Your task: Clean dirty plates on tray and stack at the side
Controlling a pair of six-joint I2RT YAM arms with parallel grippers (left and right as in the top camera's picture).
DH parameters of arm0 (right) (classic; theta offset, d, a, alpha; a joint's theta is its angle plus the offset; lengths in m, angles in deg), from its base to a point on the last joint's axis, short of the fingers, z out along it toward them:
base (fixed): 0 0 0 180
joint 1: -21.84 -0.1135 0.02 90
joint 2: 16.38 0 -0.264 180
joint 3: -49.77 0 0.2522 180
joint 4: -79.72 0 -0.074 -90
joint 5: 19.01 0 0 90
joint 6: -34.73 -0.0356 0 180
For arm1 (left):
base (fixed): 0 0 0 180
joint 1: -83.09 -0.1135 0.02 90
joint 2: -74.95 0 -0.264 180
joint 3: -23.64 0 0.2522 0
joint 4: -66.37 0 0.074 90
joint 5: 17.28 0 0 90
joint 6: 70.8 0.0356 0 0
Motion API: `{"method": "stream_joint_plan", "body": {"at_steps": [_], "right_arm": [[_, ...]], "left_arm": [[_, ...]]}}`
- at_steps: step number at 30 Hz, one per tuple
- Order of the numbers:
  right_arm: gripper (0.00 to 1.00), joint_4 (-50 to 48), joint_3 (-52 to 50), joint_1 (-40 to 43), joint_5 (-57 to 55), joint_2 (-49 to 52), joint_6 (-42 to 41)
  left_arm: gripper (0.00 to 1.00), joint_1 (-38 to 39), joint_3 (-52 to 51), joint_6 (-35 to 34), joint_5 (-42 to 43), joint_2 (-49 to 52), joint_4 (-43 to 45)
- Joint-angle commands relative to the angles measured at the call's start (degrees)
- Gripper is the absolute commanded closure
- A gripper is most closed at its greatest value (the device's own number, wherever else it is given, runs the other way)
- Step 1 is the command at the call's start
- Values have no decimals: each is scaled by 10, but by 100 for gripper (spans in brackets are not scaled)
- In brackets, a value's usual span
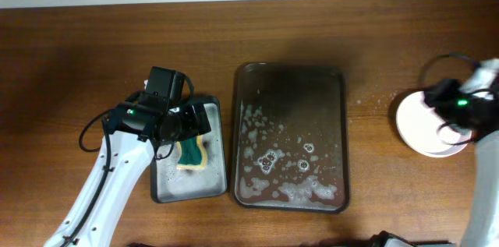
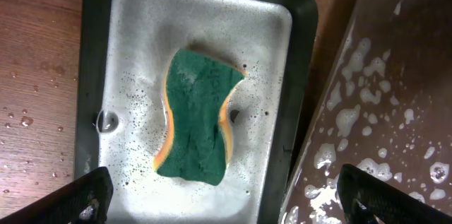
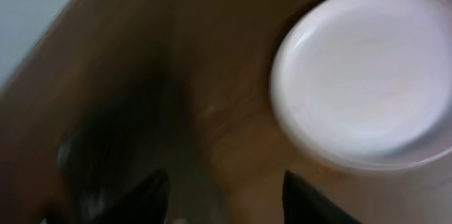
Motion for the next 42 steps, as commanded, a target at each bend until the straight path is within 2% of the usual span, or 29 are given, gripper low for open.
{"method": "stream_joint_plan", "body": {"at_steps": [1,4,7,11,14,16,18,23,24,25,30,36,42], "right_arm": [[48,80,1,-111,-37,-5,50],[47,119,-20,-195,-99,16,52],[47,89,-78,-263,-157,64,52],[48,21,-121,-274,-160,144,53],[63,-15,-122,-274,-154,212,57],[66,-40,-122,-274,-122,248,76],[69,-53,-122,-274,-120,264,76],[87,-85,-122,-274,-124,269,83],[94,-93,-122,-274,-126,269,87],[96,-103,-122,-274,-126,269,93],[96,-150,-122,-274,-153,269,116],[96,-160,-121,-274,-212,268,143],[66,-101,-65,-274,-137,226,143]], "left_arm": [[0,-1,2,1,2,-4,1],[0,-1,2,1,2,-4,1],[0,-1,2,1,2,-4,1],[0,-1,2,1,2,-4,1],[0,-1,2,1,2,-4,1],[0,-1,2,1,2,-4,1],[0,-1,2,1,2,-4,1],[1,-1,2,1,2,-4,1],[1,-1,2,1,2,-4,1],[0,-1,2,1,2,-4,1],[0,-1,2,1,2,-4,1],[0,-1,2,1,2,-4,1],[0,-1,2,1,2,-4,1]]}}
